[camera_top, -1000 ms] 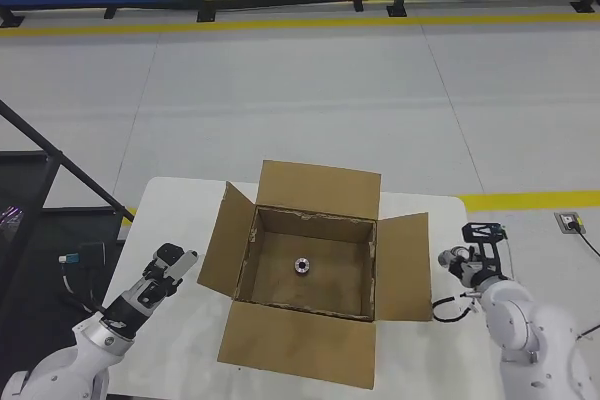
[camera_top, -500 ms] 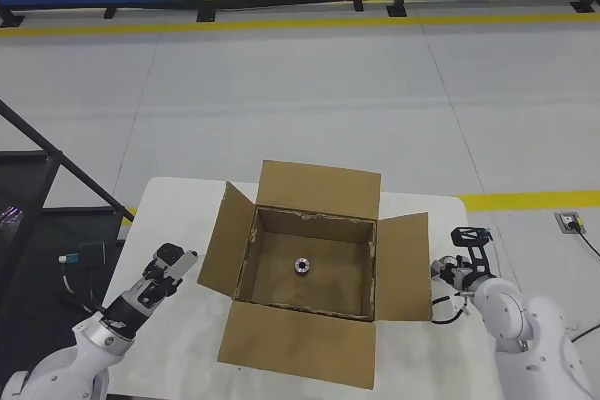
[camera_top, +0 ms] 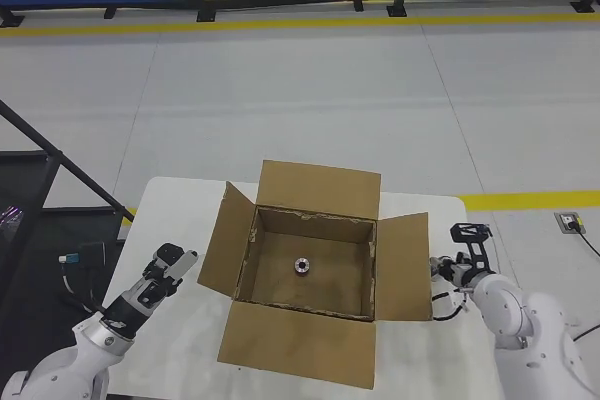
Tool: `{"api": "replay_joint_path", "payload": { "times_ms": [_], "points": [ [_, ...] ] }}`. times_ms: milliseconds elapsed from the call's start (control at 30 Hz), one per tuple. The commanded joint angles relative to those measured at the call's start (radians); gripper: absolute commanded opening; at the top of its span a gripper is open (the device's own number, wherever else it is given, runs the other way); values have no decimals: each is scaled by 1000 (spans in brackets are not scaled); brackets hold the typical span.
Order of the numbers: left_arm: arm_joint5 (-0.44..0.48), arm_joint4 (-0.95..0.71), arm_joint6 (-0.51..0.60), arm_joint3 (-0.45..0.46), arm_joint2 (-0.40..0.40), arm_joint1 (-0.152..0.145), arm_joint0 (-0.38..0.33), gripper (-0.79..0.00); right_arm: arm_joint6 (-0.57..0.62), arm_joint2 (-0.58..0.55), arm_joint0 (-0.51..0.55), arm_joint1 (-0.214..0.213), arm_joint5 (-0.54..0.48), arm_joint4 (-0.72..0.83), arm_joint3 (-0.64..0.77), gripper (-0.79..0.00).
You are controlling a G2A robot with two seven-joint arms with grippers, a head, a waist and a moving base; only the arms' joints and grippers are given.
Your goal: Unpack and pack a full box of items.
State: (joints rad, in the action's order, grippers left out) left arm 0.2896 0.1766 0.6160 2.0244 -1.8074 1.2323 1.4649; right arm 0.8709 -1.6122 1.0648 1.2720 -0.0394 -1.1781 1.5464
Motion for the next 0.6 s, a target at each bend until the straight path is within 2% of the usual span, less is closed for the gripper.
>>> {"api": "replay_joint_path", "payload": {
  "times_ms": [0,133,233,300,433,567],
  "points": [
    [0,0,0,0,0,0,0,0,-29,-16,16,-2,11,11,54,0],
    [-15,58,-38,9,-15,-2,6,0,-77,-39,65,-6,52,-28,209,0],
    [-78,149,-77,29,-44,-6,21,0,-126,-39,107,-6,82,-55,356,0],
    [-141,281,-87,43,-51,-10,30,0,-166,-23,129,-4,93,-60,451,0],
    [-203,400,-25,39,9,-15,17,0,-205,54,155,-1,96,-121,581,0],
    [-221,467,7,33,78,-18,-11,0,-166,180,128,3,72,-182,632,0]
  ]
}}
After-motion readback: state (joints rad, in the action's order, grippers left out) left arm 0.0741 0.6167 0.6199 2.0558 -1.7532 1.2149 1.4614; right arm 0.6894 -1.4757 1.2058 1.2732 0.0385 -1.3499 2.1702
